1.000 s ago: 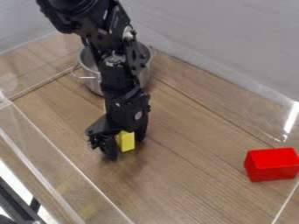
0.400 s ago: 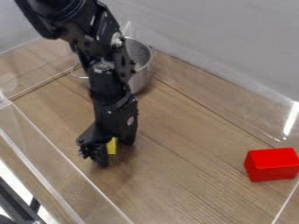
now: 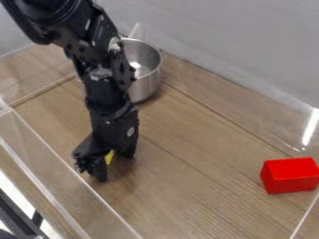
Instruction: Put butter into the silver pot
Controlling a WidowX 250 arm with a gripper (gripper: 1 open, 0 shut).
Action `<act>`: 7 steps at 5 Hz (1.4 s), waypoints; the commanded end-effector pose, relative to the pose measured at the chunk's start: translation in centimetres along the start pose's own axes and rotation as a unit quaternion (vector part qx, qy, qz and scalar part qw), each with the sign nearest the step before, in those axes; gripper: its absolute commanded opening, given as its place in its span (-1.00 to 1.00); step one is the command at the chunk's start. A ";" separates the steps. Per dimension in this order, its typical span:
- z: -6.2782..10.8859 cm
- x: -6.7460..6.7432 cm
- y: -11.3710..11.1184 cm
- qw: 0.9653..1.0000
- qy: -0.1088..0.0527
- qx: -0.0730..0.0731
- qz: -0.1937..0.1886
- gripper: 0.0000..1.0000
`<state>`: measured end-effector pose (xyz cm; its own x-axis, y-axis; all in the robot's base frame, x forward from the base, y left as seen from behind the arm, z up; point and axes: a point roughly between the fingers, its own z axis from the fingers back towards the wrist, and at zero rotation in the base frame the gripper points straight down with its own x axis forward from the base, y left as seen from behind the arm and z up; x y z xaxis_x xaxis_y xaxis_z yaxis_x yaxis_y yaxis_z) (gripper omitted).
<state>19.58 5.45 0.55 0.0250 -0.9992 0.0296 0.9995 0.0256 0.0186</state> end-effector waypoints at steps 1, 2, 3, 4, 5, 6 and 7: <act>-0.2 0.2 1.3 0.998 0.003 0.002 -0.057 -1.00; 0.0 -0.8 1.2 0.995 0.005 0.002 -0.097 -1.00; 0.3 -1.9 1.3 0.990 0.007 0.001 -0.139 -1.00; 0.6 -2.4 1.2 0.991 0.009 0.001 -0.132 -1.00; 0.7 -2.9 1.0 0.992 0.010 0.000 -0.123 -1.00; 0.8 -3.4 0.8 0.993 0.011 0.000 -0.116 -1.00; 0.9 -3.6 1.0 0.994 0.012 0.000 -0.110 -1.00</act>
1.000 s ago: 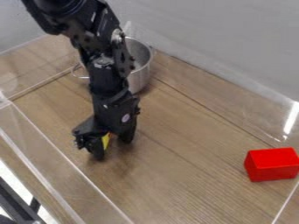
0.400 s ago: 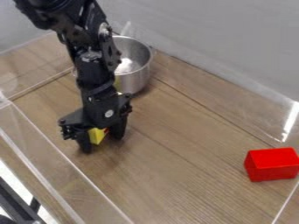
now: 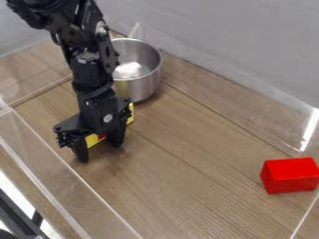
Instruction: Put butter into the silver pot
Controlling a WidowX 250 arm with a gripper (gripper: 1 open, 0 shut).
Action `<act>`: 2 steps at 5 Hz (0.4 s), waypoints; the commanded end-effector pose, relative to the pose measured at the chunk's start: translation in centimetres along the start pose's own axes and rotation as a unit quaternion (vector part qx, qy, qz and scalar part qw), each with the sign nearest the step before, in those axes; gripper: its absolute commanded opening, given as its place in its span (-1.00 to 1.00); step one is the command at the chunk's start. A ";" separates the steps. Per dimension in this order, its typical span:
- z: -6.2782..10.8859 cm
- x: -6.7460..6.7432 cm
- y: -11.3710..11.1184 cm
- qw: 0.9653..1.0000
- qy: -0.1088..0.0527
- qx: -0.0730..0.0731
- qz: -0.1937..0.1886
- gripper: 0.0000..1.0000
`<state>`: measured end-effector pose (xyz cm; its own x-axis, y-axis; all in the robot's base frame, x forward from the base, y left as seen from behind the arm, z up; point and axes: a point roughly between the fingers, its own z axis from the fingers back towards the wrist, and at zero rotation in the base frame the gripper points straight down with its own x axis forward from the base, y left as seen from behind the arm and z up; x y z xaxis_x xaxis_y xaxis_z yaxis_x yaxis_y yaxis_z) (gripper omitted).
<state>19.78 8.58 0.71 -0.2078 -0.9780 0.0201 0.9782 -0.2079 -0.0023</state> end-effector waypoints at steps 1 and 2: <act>0.6 -1.2 0.3 0.999 0.009 0.011 0.029 -1.00; 0.5 -1.7 0.1 0.999 0.009 0.011 0.050 -1.00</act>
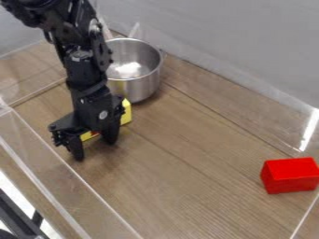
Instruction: Put butter into the silver pot
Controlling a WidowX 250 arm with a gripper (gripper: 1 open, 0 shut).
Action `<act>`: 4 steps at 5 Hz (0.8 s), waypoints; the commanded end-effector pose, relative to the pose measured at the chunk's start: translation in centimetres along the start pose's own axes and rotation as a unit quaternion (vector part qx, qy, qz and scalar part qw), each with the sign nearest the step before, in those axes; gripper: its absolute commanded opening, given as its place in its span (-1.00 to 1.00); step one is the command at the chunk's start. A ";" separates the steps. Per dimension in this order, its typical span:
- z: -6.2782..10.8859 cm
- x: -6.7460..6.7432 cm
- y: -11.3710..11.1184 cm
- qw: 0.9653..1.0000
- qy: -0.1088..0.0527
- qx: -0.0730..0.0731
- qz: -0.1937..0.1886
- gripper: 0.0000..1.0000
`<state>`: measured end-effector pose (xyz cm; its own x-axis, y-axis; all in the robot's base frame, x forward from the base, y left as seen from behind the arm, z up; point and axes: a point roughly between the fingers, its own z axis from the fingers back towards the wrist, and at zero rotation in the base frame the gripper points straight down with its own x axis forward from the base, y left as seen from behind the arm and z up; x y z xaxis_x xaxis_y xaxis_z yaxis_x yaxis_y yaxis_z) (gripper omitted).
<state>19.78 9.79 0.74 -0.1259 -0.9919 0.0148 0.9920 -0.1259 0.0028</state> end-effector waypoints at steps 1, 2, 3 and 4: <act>0.0 -0.1 0.5 1.000 0.003 0.007 -0.020 -1.00; -0.2 0.4 0.7 0.999 0.000 0.006 -0.048 -1.00; -0.4 0.9 0.7 0.997 -0.002 0.004 -0.078 -1.00; -0.5 0.7 1.3 0.998 -0.004 0.003 -0.066 -1.00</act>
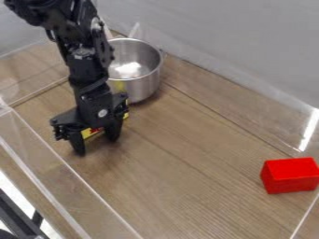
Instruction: Put butter into the silver pot
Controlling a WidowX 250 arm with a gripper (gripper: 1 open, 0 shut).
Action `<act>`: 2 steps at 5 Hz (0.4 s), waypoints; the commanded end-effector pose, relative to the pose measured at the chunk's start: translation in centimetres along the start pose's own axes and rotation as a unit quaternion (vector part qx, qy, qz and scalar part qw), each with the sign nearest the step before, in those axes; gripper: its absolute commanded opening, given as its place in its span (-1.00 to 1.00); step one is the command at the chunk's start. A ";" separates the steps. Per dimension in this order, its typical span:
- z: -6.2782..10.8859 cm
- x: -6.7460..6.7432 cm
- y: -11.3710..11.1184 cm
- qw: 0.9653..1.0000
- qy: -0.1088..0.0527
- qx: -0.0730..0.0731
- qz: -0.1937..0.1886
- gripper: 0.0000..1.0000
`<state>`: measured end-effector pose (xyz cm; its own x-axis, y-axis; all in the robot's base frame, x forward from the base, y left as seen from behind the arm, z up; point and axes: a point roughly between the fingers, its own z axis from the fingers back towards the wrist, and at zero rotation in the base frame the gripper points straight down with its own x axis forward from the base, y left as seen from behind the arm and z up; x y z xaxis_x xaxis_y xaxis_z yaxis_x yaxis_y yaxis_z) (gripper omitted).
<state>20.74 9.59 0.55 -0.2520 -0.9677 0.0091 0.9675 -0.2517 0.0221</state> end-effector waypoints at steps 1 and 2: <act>-0.5 0.4 0.9 1.000 -0.008 -0.006 0.009 -1.00; 0.3 0.1 1.6 1.000 -0.010 -0.007 0.027 -1.00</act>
<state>21.98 9.58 0.66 -0.1970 -0.9801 0.0258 0.9804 -0.1968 0.0078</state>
